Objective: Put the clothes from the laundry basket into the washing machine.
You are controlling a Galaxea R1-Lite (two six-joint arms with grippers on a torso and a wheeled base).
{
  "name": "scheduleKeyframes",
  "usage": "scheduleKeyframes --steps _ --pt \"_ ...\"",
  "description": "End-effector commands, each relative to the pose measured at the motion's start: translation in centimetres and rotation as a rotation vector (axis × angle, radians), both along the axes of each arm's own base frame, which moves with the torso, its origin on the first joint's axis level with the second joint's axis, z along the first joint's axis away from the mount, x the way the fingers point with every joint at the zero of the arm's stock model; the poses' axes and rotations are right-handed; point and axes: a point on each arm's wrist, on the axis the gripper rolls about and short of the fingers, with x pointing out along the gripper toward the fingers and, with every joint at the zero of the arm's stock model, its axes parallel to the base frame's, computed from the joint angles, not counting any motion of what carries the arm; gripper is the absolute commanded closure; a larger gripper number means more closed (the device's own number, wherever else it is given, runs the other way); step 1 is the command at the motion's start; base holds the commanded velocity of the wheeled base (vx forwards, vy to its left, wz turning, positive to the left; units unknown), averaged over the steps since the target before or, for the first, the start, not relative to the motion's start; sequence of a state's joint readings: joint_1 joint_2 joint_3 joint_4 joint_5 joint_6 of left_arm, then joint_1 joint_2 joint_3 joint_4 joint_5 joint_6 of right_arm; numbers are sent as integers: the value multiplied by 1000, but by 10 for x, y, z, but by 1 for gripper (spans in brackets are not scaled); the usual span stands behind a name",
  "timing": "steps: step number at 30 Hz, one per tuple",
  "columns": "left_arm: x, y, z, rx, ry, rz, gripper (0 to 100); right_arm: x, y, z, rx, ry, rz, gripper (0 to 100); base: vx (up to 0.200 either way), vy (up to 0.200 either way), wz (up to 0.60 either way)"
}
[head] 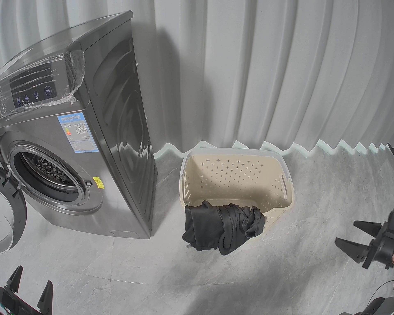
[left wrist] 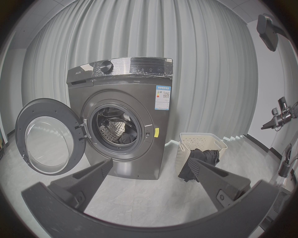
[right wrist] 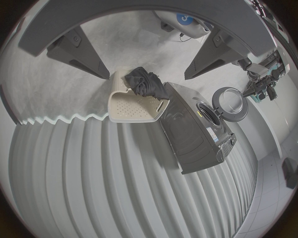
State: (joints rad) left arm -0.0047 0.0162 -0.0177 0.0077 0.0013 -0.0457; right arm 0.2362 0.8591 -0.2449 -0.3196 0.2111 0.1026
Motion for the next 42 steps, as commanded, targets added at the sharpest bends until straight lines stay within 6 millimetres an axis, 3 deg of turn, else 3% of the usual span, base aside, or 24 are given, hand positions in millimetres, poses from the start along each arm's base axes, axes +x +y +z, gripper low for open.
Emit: scheduleKeyframes --steps 1,11,21,33,42 --pt "0 0 -4 -2 0 0 0 54 28 -19 -17 161 74 0 0 0 0" --pt "0 0 -4 -2 0 0 0 78 39 -30 -54 199 28 0 0 0 0" --pt "0 0 -4 -2 0 0 0 110 63 -54 -106 217 -3 0 0 0 0" --pt "0 0 -4 -2 0 0 0 160 87 -85 -94 207 -66 0 0 0 0" --pt "0 0 -4 -3 0 0 0 175 108 -104 -82 259 -63 0 0 0 0"
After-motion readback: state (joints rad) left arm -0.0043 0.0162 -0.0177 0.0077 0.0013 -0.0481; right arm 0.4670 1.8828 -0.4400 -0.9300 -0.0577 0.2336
